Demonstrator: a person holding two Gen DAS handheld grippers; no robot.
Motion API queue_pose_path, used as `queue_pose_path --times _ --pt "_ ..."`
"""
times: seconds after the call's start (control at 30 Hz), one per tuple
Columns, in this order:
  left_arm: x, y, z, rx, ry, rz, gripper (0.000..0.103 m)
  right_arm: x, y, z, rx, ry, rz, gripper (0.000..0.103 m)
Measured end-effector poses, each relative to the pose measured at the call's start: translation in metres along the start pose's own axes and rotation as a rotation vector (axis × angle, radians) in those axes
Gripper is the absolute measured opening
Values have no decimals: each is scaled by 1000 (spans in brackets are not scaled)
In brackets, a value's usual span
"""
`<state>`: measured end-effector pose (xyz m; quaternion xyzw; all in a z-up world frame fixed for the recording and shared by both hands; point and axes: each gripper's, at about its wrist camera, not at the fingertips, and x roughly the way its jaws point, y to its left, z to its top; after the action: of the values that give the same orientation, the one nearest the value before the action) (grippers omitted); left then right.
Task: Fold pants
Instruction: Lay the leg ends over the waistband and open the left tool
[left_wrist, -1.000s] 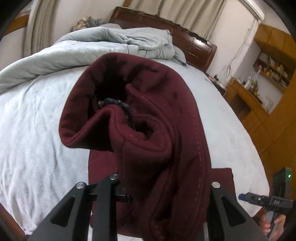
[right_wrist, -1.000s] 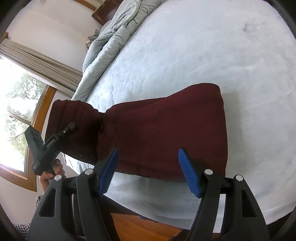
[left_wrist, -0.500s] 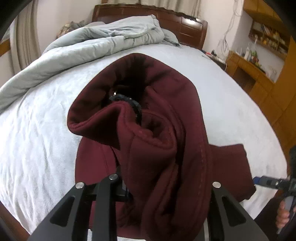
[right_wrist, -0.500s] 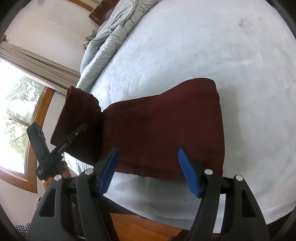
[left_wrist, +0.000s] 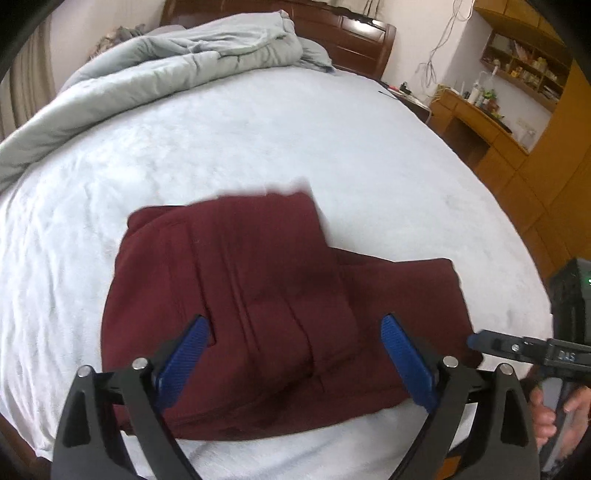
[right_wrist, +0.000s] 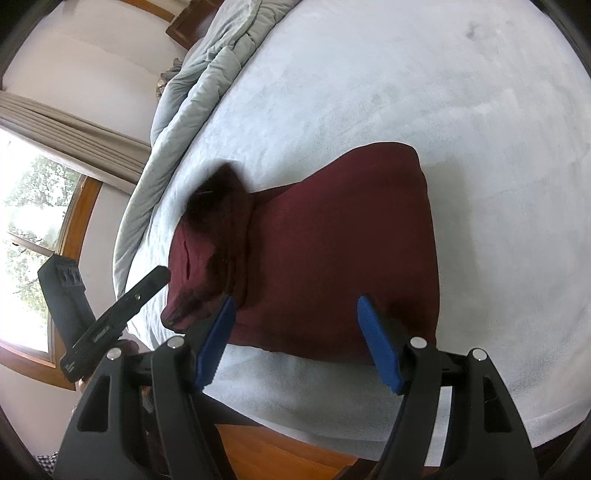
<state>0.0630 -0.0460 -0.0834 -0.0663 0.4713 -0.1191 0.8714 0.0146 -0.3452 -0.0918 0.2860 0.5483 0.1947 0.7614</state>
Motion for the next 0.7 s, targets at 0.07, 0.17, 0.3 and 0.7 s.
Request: queue_pose_path --times 0.07,0.17,0.3,0.7 --pt "-5 6 -2 -25 4 -15 95 -1 4 1 -8 1 4 71" --pt "-15 24 -1 -81 7 -41 96 0 13 4 -7 1 43 73" --pt "-23 57 2 -137 7 21 96 15 36 16 -61 35 45 79" --pt "9 116 -10 -267 147 87 94 95 77 25 -81 208 -19 84"
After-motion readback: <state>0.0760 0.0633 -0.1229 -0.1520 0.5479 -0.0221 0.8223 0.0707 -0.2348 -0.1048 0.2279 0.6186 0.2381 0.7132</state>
